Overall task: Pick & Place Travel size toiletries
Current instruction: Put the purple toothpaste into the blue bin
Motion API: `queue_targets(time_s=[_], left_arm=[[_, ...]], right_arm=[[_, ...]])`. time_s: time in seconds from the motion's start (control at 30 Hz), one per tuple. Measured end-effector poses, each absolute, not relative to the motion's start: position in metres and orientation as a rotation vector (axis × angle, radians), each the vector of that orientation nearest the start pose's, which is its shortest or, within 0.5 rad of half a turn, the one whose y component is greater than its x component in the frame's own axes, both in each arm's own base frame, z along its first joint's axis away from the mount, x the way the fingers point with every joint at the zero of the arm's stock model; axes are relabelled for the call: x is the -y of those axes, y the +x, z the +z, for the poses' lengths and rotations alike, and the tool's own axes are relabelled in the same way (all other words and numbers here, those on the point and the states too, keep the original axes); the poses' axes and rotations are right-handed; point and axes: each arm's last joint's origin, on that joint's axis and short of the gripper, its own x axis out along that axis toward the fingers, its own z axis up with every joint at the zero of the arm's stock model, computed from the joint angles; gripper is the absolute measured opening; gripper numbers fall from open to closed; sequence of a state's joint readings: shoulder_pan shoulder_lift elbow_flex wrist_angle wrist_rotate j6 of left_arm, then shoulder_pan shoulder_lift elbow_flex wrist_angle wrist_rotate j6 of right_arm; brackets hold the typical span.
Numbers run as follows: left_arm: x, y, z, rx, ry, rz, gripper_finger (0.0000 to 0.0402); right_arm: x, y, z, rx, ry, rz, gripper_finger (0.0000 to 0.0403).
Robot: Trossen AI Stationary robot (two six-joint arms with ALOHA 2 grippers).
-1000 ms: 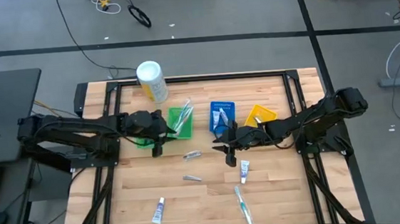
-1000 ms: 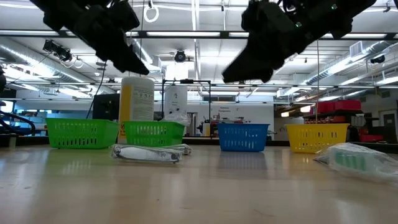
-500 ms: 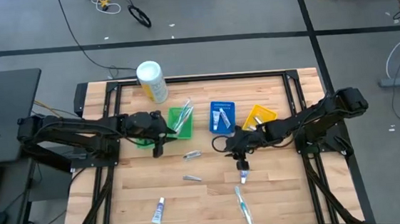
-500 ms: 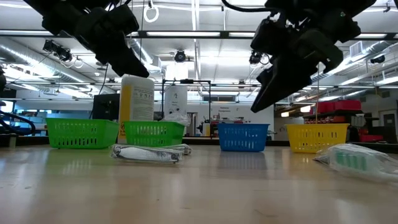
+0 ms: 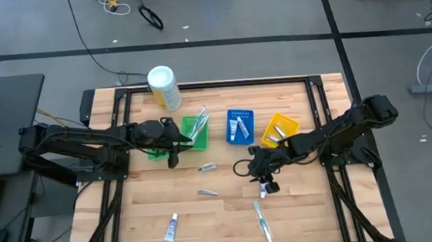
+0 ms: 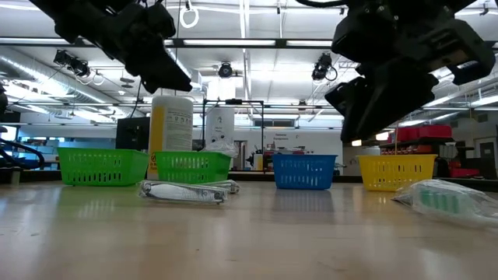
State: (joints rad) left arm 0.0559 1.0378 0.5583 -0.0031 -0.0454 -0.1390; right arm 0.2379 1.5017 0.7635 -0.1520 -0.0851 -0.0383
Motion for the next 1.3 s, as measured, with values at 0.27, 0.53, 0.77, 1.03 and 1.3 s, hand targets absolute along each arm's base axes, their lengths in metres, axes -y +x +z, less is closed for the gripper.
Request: queue_targets(time_s=[0.27,0.53,0.77,1.03,1.3], left_arm=[[-0.015,0.219,0.233,-0.397,-0.132,0.166,0.0121],[-0.015,0.221,0.237,-0.348,-0.144,0.177,0.0121],[-0.015,0.221,0.238,-0.339,-0.139,0.186,0.0121],[-0.016,0.221,0.238,-0.342,-0.106,0.194,0.0121],[-0.016,0.221,0.238,-0.342,-0.106,0.195,0.0121]], right_arm=[[-0.074,0.279,0.175,-0.841,0.000,0.393,0.0143],[-0.073,0.268,0.167,-0.962,-0.074,0.444,0.0184],[-0.089,0.252,0.158,-1.071,-0.217,0.484,0.0195],[-0.108,0.246,0.156,-1.013,-0.410,0.548,0.0196],[-0.110,0.248,0.149,-1.012,-0.471,0.556,0.0196]])
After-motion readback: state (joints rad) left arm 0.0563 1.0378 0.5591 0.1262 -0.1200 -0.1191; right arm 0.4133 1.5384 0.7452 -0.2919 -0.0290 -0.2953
